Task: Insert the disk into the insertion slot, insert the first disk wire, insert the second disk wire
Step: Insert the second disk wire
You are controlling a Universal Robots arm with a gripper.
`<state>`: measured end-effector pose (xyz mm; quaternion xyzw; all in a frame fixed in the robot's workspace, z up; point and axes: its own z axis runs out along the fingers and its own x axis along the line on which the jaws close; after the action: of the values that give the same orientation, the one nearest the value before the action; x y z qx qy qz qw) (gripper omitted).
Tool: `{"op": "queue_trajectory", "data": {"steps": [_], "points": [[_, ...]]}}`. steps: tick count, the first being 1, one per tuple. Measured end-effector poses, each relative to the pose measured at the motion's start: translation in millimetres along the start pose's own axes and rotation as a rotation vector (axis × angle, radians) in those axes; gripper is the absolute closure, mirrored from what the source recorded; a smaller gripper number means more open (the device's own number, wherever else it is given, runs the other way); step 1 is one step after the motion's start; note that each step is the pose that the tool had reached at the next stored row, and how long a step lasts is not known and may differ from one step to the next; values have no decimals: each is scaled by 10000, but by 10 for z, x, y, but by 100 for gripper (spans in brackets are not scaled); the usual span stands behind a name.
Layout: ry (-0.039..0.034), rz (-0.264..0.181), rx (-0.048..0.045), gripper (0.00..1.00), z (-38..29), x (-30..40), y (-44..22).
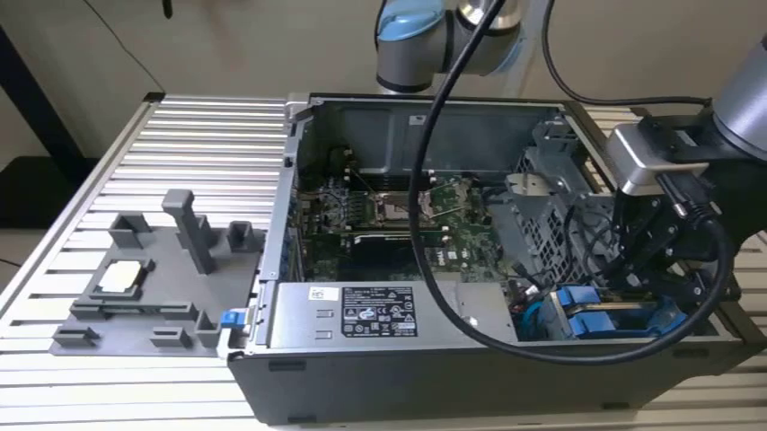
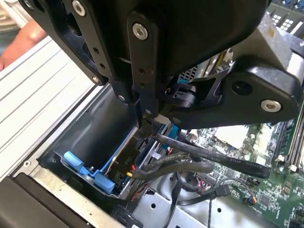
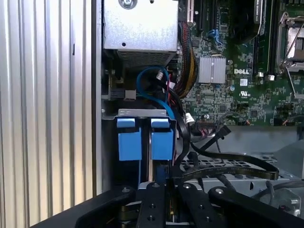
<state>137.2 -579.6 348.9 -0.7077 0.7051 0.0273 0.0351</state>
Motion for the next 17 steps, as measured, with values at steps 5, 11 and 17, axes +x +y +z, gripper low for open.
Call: {"op": "queue_trajectory", "data": {"steps": [5, 11, 17], "points": [[-34, 78, 7, 84, 21, 2, -44], [-87, 81, 8, 84, 49, 4, -55], [-162, 84, 7, 84, 80, 7, -78]]}}
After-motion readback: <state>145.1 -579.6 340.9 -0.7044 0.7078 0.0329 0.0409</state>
